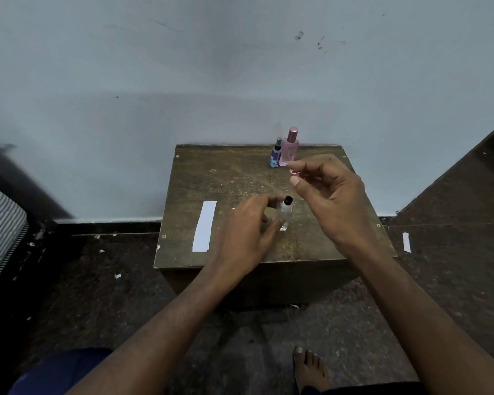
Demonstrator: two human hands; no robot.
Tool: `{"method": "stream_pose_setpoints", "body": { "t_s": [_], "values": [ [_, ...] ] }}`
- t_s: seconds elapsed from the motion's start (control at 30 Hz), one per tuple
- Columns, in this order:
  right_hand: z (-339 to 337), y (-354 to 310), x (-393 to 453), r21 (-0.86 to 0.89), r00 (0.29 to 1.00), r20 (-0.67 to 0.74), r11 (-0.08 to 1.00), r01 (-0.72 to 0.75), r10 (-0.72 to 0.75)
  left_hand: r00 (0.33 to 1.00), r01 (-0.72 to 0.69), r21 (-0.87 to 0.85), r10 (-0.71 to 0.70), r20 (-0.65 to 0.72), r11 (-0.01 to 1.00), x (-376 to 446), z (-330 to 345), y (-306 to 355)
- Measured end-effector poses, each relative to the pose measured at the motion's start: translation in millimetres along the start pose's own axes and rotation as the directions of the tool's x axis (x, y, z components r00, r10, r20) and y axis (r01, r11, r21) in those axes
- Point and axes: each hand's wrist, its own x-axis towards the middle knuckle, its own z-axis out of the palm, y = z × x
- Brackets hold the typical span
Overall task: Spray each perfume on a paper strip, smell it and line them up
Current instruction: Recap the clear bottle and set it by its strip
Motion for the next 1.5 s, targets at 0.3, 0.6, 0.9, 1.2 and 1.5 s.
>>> {"method": "stream_pose_setpoints", "body": {
  "t_s": [0.3,0.6,0.9,1.2,1.5],
  "values": [
    [-9.6,6.4,-7.4,-0.147,0.993,0.003,0.982,0.117,-0.118,0.999,0.037,0.051,-0.036,-0.013,0.998,0.6,2.8,2.0],
    [-9.7,4.2,-10.7,-0.368,0.974,0.127,0.904,0.220,-0.185,0.999,0.035,0.067,-0.033,-0.039,0.997,-0.4,4.1,1.1],
    [-11.8,10.5,-12.2,-0.399,0.978,0.162,0.897,0.190,-0.135,1.000,0.023,0.076,-0.023,-0.001,0.997,0.1,3.1,0.4],
    [-24.6,12.7,-9.5,-0.464,0.951,0.309,0.872,0.153,-0.002,0.996,0.084,0.336,-0.072,-0.050,0.938,4.1,-68.2,-41.7],
    [-11.9,39.2,-5.0,-0.632,0.878,0.426,0.766,0.116,0.219,0.991,0.075,0.510,-0.120,0.056,0.857,-10.1,-46.4,-44.7]
  ]
}}
